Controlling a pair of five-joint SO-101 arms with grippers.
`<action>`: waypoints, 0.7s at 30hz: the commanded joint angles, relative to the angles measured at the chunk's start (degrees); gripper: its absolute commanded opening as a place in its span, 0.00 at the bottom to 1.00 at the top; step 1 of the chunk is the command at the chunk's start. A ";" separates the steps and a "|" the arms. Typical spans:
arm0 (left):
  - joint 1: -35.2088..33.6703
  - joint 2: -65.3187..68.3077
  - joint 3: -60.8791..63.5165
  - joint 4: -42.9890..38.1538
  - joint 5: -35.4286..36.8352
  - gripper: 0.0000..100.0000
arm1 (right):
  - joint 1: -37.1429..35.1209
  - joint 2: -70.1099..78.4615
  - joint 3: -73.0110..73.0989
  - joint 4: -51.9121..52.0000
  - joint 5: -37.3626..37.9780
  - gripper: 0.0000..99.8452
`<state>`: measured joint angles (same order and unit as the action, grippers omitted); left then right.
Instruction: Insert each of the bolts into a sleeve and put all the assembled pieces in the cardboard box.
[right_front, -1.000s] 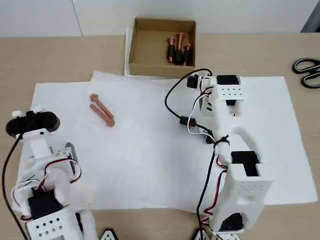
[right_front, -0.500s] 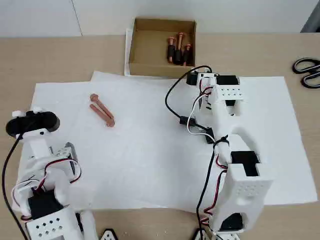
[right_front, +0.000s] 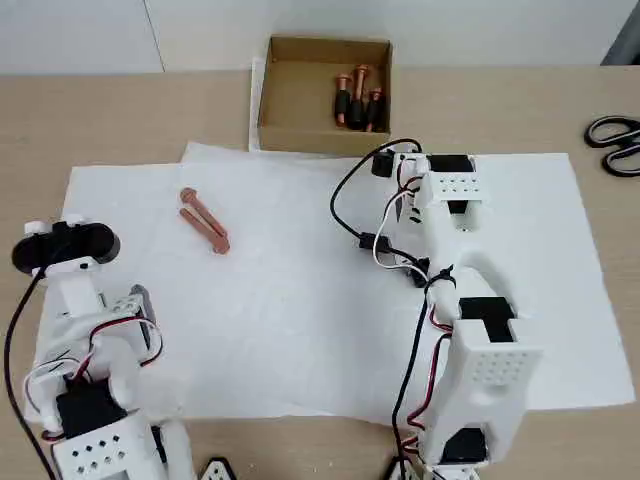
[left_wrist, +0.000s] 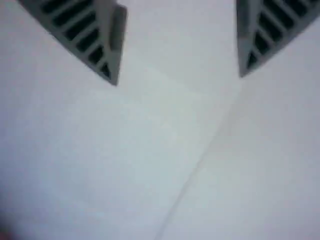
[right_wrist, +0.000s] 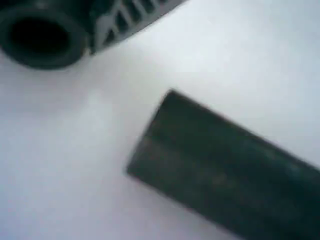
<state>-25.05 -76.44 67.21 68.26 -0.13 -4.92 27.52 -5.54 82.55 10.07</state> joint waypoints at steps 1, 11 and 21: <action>0.00 -0.26 -0.22 0.09 -0.44 0.15 | -0.31 1.63 0.44 -1.01 0.00 0.11; 0.00 0.18 -6.73 6.07 -4.31 0.15 | 0.13 -6.37 -4.84 7.25 0.79 0.01; 0.09 20.04 -27.12 10.29 -3.96 0.15 | 0.22 -17.01 -5.10 11.91 3.08 0.01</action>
<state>-25.05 -65.63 48.66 77.76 -4.18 -5.01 15.56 -8.00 93.71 12.53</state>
